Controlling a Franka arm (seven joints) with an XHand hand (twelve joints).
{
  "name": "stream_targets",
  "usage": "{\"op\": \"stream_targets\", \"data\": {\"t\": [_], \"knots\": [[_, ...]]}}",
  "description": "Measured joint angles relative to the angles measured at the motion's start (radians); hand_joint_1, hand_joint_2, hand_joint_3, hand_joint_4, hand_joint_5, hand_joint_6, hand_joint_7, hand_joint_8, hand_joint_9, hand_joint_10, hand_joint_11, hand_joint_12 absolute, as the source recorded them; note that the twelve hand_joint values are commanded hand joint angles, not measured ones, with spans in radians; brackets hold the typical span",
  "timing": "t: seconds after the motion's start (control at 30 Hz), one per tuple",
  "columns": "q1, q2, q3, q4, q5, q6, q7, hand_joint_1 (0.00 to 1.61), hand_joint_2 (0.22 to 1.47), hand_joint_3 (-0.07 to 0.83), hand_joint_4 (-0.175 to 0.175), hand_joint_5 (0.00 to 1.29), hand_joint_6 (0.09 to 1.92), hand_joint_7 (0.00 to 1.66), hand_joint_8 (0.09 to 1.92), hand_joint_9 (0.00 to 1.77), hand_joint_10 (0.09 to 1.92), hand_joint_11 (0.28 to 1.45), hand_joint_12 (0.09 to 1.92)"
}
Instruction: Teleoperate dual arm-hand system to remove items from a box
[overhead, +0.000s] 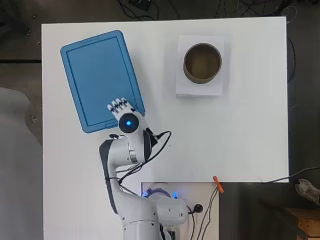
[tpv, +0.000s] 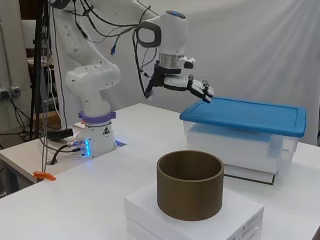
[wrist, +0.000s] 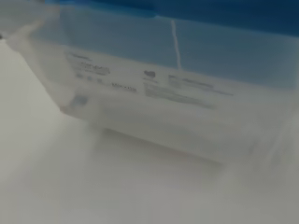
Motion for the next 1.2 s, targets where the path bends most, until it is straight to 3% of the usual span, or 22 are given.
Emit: {"op": "stream_targets", "data": {"t": [0.23, 0.43, 0.5, 0.57, 0.6, 0.67, 0.7, 0.8, 0.83, 0.87, 0.9, 0.93, 1.0, 1.07, 1.13, 1.2], "knots": [[0.006, -0.014, 0.08, -0.078, -0.092, 0.033, 0.163, 0.14, 0.88, -0.004, -0.046, 0.15, 0.09, 0.17, 0.09, 0.23, 0.09, 0.4, 0.09], [0.008, 0.01, 0.121, -0.087, -0.206, 0.114, 0.215, 0.52, 1.0, 0.02, -0.038, 0.23, 0.09, 0.21, 0.09, 0.28, 0.09, 0.4, 0.09], [0.008, 0.027, 0.126, -0.088, -0.232, 0.18, 0.238, 0.81, 1.1, 0.051, -0.037, 0.28, 0.09, 0.23, 0.09, 0.31, 0.09, 0.39, 0.09], [0.007, 0.06, 0.124, -0.067, -0.234, 0.19, 0.218, 1.03, 1.19, 0.073, -0.073, 0.44, 0.09, 0.44, 0.09, 0.54, 0.09, 0.43, 0.09], [0.006, 0.09, 0.119, -0.047, -0.232, 0.175, 0.197, 1.07, 1.23, 0.073, -0.063, 0.57, 0.09, 0.55, 0.09, 0.64, 0.09, 0.46, 0.09], [0.003, 0.156, 0.094, 0.014, -0.204, 0.12, 0.147, 0.99, 1.22, 0.046, 0.082, 0.72, 0.86, 0.75, 0.09, 0.77, 0.09, 0.51, 0.09], [0.003, 0.182, 0.082, 0.045, -0.19, 0.092, 0.129, 0.95, 1.23, 0.032, 0.127, 0.73, 1.11, 0.79, 0.09, 0.78, 0.09, 0.51, 0.09], [0.002, 0.216, 0.05, 0.114, -0.155, 0.027, 0.097, 0.89, 1.26, 0.008, 0.171, 0.7, 1.39, 0.87, 0.09, 0.86, 0.09, 0.59, 0.09], [0.002, 0.208, 0.045, 0.123, -0.148, 0.006, 0.092, 1.05, 1.25, -0.009, 0.047, 0.72, 1.45, 0.84, 0.39, 0.86, 0.44, 0.69, 0.09], [0.003, 0.194, 0.038, 0.13, -0.134, -0.02, 0.087, 1.17, 1.27, -0.052, -0.053, 0.69, 1.51, 0.78, 0.74, 0.84, 0.89, 0.71, 0.37], [0.005, 0.177, 0.03, 0.142, -0.113, -0.048, 0.077, 1.24, 1.27, -0.045, -0.113, 0.66, 1.55, 0.75, 0.95, 0.81, 1.19, 0.67, 0.74], [0.008, 0.157, 0.024, 0.157, -0.094, -0.069, 0.063, 1.28, 1.26, -0.025, -0.146, 0.65, 1.56, 0.72, 1.06, 0.79, 1.37, 0.62, 1.01], [0.017, 0.095, 0.027, 0.184, -0.073, -0.084, 0.049, 1.31, 1.26, -0.007, -0.169, 0.64, 1.56, 0.7, 1.14, 0.78, 1.51, 0.58, 1.3], [0.026, 0.044, 0.032, 0.225, -0.056, -0.091, 0.053, 1.31, 1.25, -0.001, -0.094, 0.66, 1.45, 0.69, 1.24, 0.81, 1.5, 0.56, 1.2], [0.039, 0.028, 0.021, 0.243, -0.026, -0.064, -0.008, 1.32, 1.23, 0.0, -0.087, 0.66, 1.31, 0.72, 1.31, 0.86, 1.46, 0.56, 1.08], [0.05, 0.043, 0.0, 0.252, -0.008, 0.028, -0.191, 1.33, 1.2, -0.001, -0.081, 0.68, 1.25, 0.76, 1.26, 0.93, 1.35, 0.58, 0.97]]}}
